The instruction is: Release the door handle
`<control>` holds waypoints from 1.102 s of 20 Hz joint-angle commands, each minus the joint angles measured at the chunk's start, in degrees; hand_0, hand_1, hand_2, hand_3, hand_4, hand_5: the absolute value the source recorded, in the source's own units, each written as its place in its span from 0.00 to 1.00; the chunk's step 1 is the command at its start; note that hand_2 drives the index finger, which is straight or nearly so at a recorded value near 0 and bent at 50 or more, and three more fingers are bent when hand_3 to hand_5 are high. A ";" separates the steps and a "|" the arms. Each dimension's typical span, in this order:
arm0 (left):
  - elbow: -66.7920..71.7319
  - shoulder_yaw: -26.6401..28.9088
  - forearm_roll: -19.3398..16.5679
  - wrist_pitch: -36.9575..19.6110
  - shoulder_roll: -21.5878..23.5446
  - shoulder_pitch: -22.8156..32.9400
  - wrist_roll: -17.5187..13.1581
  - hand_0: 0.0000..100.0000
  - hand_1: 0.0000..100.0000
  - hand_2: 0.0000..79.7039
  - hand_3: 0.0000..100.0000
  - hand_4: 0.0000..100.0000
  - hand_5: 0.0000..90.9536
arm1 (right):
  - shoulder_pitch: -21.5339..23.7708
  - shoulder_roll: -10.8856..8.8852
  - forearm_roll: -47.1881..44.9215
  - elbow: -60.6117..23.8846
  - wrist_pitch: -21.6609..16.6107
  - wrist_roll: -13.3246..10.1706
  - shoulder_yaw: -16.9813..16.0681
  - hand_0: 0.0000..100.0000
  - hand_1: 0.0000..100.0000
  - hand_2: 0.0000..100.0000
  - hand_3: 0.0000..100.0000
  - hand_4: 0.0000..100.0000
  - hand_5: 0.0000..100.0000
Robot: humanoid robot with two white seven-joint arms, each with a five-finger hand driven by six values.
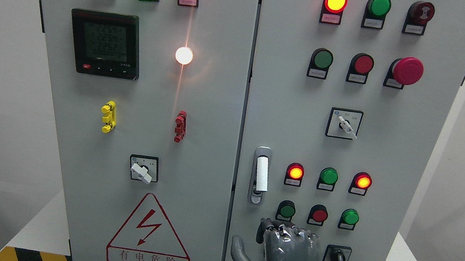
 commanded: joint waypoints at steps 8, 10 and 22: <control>0.00 0.00 0.00 -0.31 0.00 0.44 0.00 0.12 0.56 0.00 0.00 0.00 0.00 | -2.35 0.66 -0.03 -0.94 0.02 1.95 -0.32 0.32 0.10 0.93 1.00 0.99 1.00; 0.00 0.00 0.00 -0.31 0.00 0.53 0.00 0.12 0.56 0.00 0.00 0.00 0.00 | -2.88 0.66 0.06 -0.86 0.10 1.95 -0.32 0.31 0.11 0.93 1.00 0.99 1.00; 0.00 0.00 0.00 -0.31 0.00 0.53 0.00 0.12 0.56 0.00 0.00 0.00 0.00 | -6.48 0.66 0.50 0.46 0.46 1.95 -1.72 0.27 0.28 0.94 1.00 0.99 1.00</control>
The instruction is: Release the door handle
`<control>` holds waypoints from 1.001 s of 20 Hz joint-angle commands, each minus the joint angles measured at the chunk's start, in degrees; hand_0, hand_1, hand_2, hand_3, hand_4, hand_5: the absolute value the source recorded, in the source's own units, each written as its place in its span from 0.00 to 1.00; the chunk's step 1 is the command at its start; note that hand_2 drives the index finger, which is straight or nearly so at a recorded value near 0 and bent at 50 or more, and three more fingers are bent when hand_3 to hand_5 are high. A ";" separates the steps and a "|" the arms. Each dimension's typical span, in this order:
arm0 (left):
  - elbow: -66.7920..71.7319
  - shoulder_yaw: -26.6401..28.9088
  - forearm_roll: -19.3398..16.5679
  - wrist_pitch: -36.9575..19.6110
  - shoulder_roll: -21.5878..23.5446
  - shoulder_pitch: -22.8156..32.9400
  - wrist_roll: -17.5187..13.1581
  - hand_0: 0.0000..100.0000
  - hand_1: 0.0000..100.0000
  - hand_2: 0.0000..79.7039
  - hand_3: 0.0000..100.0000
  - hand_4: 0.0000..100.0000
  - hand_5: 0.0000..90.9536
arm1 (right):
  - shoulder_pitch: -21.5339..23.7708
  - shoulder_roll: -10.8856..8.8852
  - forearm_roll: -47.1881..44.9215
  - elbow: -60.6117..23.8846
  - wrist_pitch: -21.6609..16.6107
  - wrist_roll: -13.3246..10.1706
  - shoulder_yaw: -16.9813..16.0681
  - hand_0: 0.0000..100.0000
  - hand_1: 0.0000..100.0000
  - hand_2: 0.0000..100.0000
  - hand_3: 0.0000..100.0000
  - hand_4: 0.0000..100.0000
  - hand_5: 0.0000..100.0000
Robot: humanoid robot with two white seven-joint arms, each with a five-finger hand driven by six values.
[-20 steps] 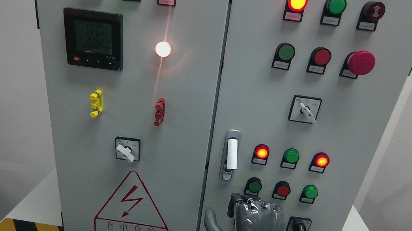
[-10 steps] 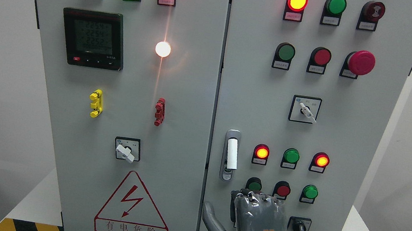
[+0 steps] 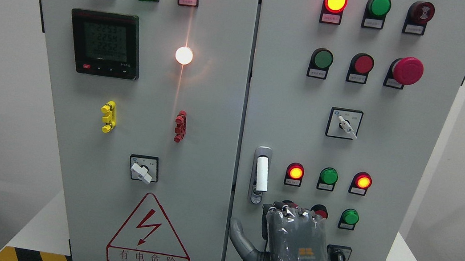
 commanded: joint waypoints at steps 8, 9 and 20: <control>0.00 0.00 0.00 0.05 0.00 0.53 0.00 0.12 0.56 0.00 0.00 0.00 0.00 | -3.52 0.20 -0.06 2.40 0.29 0.15 -1.24 0.27 0.28 0.94 1.00 0.99 1.00; 0.00 0.00 0.00 -0.04 0.00 0.44 0.00 0.12 0.56 0.00 0.00 0.00 0.00 | -3.70 0.20 -0.06 2.66 0.29 0.15 -1.24 0.27 0.28 0.94 1.00 0.99 1.00; 0.00 0.00 0.00 0.05 0.00 0.53 0.00 0.12 0.56 0.00 0.00 0.00 0.00 | -5.19 0.91 -0.14 4.69 0.81 0.15 -1.59 0.28 0.28 0.94 1.00 0.99 1.00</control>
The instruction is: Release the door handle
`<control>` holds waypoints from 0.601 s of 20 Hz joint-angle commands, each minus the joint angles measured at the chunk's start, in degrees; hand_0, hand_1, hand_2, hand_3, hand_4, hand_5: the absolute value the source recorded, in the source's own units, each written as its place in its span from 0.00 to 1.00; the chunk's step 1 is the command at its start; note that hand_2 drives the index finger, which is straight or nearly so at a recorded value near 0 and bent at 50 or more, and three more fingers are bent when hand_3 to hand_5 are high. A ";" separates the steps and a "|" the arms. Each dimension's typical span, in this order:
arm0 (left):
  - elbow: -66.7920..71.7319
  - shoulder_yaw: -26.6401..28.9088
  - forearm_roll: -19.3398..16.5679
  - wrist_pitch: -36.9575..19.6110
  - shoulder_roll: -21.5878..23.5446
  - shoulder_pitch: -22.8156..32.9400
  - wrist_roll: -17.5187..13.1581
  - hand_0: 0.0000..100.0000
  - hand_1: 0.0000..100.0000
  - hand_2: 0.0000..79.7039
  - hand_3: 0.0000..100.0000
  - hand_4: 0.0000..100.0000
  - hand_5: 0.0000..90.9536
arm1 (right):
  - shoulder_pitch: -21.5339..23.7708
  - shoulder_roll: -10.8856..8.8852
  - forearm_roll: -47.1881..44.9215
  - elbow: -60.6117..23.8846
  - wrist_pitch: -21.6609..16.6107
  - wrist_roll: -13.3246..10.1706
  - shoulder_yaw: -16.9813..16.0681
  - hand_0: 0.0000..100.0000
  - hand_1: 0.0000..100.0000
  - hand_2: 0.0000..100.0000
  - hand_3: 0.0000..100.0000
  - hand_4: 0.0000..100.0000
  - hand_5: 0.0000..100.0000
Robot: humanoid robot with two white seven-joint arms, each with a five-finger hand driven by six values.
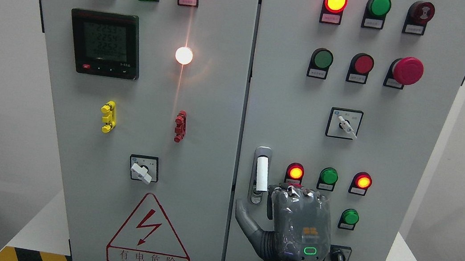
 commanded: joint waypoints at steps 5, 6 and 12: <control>0.00 0.00 0.00 0.03 0.00 0.44 0.00 0.12 0.56 0.00 0.00 0.00 0.00 | -1.35 0.59 -0.18 1.70 0.25 0.00 -0.52 0.28 0.29 0.93 1.00 0.99 1.00; 0.00 0.00 0.00 0.12 0.00 0.53 0.00 0.12 0.56 0.00 0.00 0.00 0.00 | -1.35 0.59 -0.18 1.70 0.25 0.00 -0.52 0.28 0.29 0.93 1.00 0.99 1.00; 0.00 0.00 0.00 0.03 0.00 0.44 0.00 0.12 0.56 0.00 0.00 0.00 0.00 | -2.32 1.21 -0.18 2.84 0.25 0.00 -1.30 0.29 0.29 0.93 1.00 0.99 1.00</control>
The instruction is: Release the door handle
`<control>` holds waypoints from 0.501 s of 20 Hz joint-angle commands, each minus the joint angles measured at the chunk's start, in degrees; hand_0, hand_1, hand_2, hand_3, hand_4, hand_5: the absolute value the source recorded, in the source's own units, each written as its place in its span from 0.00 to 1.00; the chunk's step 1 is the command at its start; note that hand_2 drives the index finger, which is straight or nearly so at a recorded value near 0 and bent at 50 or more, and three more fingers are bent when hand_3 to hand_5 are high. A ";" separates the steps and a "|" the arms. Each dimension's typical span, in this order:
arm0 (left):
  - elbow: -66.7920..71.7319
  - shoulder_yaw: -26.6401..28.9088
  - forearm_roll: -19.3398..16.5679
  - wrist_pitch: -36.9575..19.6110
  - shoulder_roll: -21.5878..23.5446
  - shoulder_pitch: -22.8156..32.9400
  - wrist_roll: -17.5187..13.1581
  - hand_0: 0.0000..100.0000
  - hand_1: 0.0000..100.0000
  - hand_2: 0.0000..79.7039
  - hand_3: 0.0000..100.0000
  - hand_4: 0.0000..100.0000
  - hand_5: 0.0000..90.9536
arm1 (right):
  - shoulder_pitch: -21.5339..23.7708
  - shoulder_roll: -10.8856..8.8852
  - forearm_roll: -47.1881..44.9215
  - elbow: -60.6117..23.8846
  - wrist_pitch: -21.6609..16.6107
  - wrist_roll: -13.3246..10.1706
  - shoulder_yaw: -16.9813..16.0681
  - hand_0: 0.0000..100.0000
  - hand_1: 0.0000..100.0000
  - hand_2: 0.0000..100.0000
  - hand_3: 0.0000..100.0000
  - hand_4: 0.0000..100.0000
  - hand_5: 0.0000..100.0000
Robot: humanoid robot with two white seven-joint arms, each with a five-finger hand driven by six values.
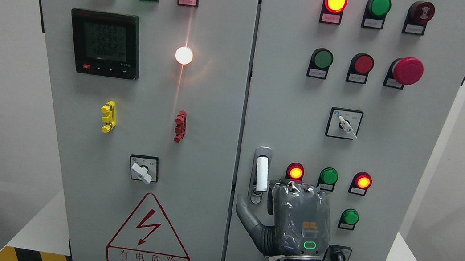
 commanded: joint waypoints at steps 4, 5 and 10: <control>0.00 0.00 0.00 0.09 0.00 0.53 0.00 0.12 0.56 0.00 0.00 0.00 0.00 | -1.08 0.68 -0.03 1.61 0.03 -0.01 -0.98 0.29 0.30 0.93 1.00 0.98 1.00; 0.00 0.00 0.00 0.09 0.00 0.44 0.00 0.12 0.56 0.00 0.00 0.00 0.00 | -1.08 0.68 -0.03 1.61 0.03 -0.01 -0.98 0.29 0.30 0.93 1.00 0.98 1.00; 0.00 0.00 0.00 0.09 0.00 0.53 0.00 0.12 0.56 0.00 0.00 0.00 0.00 | -1.17 0.68 -0.03 1.96 0.03 -0.01 -1.59 0.28 0.31 0.93 1.00 0.98 1.00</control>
